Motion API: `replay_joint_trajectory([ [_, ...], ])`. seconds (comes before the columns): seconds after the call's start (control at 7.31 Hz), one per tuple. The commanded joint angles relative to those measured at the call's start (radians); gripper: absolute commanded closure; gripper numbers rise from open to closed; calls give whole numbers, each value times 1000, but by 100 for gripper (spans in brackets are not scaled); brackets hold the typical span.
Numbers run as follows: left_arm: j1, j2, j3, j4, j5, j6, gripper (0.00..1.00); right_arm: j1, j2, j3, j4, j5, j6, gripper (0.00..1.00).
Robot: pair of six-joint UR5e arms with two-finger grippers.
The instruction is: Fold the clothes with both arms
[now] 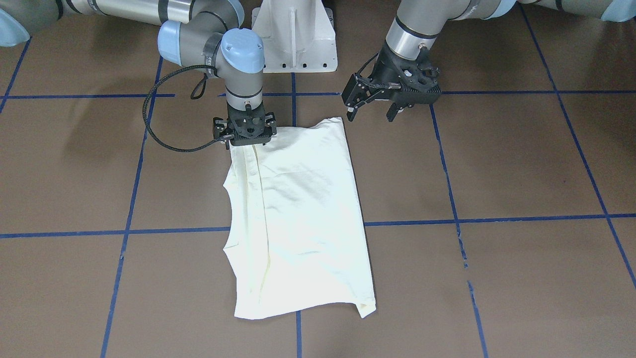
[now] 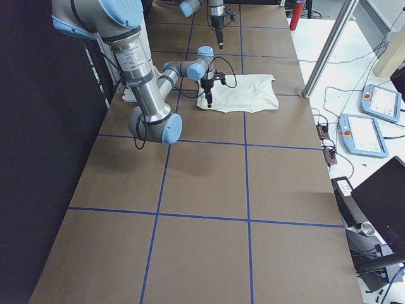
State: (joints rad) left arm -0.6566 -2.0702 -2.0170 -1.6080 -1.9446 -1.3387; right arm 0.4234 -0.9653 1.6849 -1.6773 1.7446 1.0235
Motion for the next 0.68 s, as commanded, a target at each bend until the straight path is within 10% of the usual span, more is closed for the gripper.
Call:
replay_joint_trajectory([
  [0.0, 0, -2, 0, -1, -1, -1, 0, 14, -16, 1, -1, 6, -26, 0],
  [0.55, 14, -13, 1, -6, 1, -34, 0, 61, -74, 2, 2, 19, -78, 0],
])
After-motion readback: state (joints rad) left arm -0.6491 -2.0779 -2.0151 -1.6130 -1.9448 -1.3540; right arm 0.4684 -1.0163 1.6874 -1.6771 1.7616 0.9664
